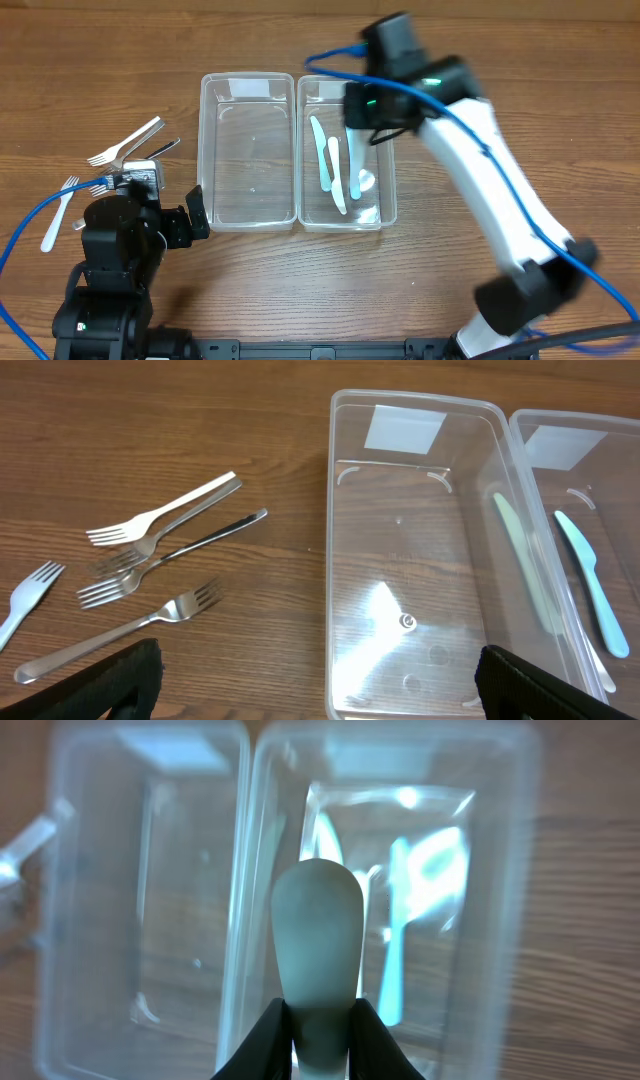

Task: Pack container
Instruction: 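Carry the light-blue knife into the right container and release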

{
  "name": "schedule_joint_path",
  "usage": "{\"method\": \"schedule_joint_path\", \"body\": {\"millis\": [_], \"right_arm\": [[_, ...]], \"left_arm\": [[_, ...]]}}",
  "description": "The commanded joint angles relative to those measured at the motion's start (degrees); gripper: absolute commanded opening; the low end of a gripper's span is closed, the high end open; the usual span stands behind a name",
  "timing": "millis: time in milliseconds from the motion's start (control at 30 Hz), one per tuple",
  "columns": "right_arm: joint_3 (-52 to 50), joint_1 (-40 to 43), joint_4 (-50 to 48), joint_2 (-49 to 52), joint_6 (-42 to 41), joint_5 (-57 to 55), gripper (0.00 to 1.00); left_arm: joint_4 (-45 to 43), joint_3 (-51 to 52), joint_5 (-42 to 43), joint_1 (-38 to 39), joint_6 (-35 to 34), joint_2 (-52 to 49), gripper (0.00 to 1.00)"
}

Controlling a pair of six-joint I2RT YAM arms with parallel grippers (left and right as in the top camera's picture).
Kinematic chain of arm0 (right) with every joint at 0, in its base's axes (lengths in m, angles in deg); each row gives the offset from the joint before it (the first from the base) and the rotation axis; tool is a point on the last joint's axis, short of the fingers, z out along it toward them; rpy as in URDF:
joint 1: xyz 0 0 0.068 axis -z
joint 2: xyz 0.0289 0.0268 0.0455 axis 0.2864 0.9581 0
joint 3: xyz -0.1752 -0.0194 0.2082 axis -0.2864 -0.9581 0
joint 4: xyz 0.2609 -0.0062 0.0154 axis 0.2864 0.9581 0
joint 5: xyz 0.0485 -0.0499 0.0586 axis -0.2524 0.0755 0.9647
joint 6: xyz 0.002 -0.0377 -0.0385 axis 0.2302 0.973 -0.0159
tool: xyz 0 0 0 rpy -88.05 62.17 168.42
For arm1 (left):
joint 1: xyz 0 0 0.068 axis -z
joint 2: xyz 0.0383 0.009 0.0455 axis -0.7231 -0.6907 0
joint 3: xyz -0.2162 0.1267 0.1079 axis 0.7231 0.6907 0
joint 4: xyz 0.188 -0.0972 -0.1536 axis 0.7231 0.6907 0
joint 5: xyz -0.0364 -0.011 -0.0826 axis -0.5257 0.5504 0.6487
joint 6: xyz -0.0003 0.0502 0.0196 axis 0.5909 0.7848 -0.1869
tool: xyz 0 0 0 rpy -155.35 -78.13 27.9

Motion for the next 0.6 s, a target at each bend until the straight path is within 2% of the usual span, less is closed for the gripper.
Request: {"method": "schedule_joint_path", "body": {"millis": [0,167,200,233,300,567], "right_arm": [[-0.4,-2.1,-0.1,8.0,0.4,-0.5,0.04],[-0.4,-2.4,0.3,16.4,0.5,0.6,0.07],[-0.4,-2.4,0.3,17.0,0.5,0.5,0.12],[-0.4,-2.4,0.2,17.2,0.6,0.5,0.23],[-0.4,-2.4,0.0,17.2,0.9,0.5,0.35],[0.9,-1.9,0.7,13.3,3.7,0.1,0.39]], "left_arm": [[-0.1,-1.4,0.5,0.3,-0.5,0.2,1.00],[-0.1,-1.4,0.5,0.3,-0.5,0.2,1.00],[-0.1,-1.4,0.5,0.3,-0.5,0.2,1.00],[-0.1,-1.4,0.5,0.3,-0.5,0.2,1.00],[-0.1,-1.4,0.5,0.3,-0.5,0.2,1.00],[0.0,-1.4,0.5,0.3,-0.5,0.2,1.00]]}}
